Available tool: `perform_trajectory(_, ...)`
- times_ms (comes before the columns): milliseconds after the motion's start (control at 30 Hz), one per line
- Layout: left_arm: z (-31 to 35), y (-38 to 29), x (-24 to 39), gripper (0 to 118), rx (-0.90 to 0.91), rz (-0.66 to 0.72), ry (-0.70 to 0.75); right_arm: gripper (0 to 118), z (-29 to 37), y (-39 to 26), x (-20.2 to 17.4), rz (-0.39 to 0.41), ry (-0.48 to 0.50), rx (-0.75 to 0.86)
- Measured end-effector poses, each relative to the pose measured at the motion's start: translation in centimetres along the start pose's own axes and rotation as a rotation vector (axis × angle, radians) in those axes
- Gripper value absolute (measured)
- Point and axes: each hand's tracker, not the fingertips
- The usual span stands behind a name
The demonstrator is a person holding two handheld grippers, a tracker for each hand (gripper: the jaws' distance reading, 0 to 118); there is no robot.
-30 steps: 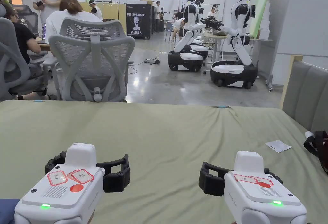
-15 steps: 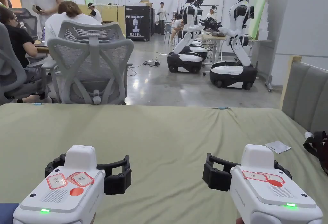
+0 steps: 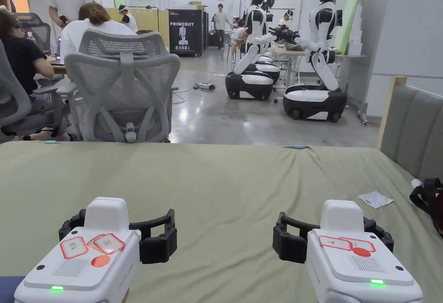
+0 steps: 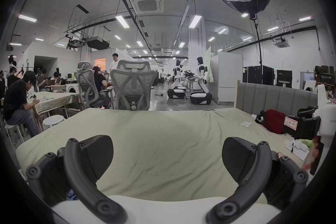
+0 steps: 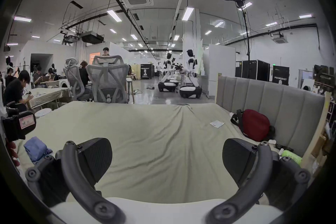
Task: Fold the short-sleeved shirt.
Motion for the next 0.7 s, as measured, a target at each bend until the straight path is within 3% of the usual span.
perform_trajectory(400,0.24,0.04,-0.15,118,-0.001,0.013,-0.013,118,0.51,0.37,-0.44,0.046,0.048,0.037)
perform_trajectory(700,0.37,0.28,-0.04,118,0.002,0.013,-0.017,118,0.8,0.13,-0.3,0.017,0.03,0.041)
